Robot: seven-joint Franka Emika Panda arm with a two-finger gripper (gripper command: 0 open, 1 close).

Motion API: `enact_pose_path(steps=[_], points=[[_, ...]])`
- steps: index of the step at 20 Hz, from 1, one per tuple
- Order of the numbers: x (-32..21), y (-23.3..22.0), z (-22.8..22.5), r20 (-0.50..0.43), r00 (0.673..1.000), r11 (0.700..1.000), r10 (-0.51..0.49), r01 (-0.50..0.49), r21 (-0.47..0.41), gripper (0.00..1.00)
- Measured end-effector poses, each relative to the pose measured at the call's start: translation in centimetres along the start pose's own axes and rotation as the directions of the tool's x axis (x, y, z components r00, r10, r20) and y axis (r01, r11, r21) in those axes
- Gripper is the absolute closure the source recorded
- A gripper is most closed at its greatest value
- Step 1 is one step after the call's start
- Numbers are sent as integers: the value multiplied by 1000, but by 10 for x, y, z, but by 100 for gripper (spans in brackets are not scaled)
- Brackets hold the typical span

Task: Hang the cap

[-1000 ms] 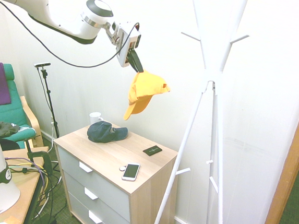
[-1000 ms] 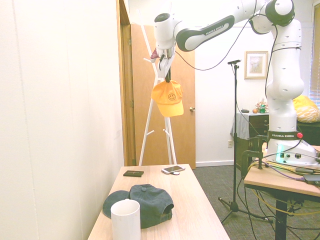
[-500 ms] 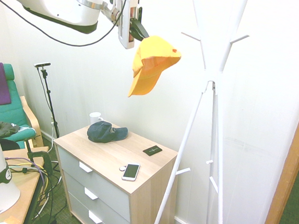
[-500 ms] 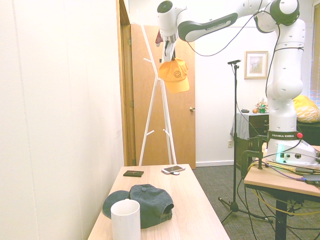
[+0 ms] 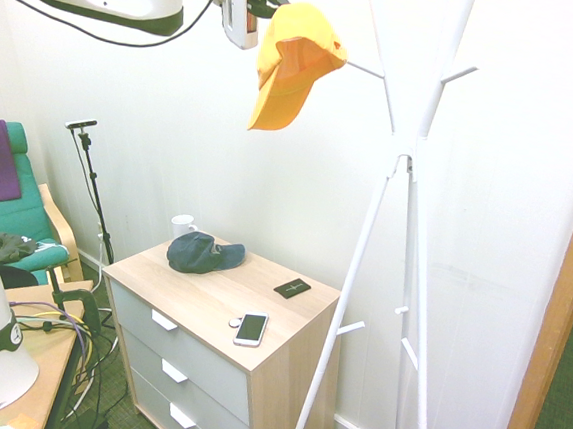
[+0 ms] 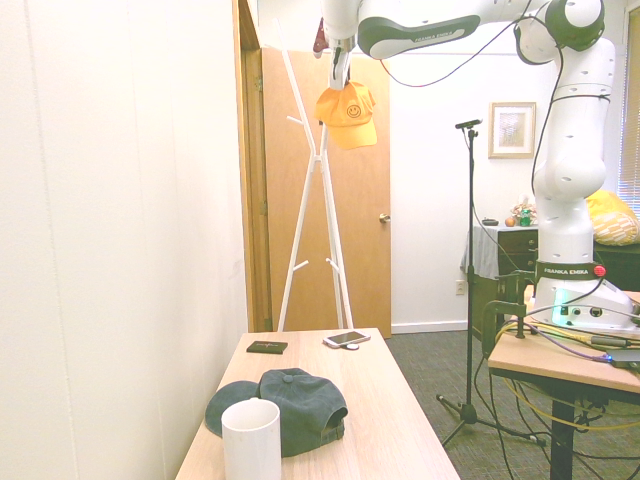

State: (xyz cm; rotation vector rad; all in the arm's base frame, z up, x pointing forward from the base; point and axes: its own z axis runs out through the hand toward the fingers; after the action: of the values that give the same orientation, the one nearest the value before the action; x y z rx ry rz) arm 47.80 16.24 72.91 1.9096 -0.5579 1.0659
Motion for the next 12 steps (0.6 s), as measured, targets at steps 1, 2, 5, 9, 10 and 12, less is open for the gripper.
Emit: enact_pose_path(steps=[1, 2, 5, 9, 10, 12], points=[[3, 0, -1, -5, 1000, 1000, 2, -2, 0, 100], [5, -1, 1, -4, 1000, 1000, 2, -2, 0, 100], [8, -8, 26, 10, 1000, 1000, -1, 1, -4, 100], [8, -24, 65, 31, 999, 1000, -10, 9, 15, 100], [7, -29, 69, 39, 999, 1000, -13, 12, 20, 100], [3, -38, 70, 53, 998, 999, -22, 21, 34, 100]])
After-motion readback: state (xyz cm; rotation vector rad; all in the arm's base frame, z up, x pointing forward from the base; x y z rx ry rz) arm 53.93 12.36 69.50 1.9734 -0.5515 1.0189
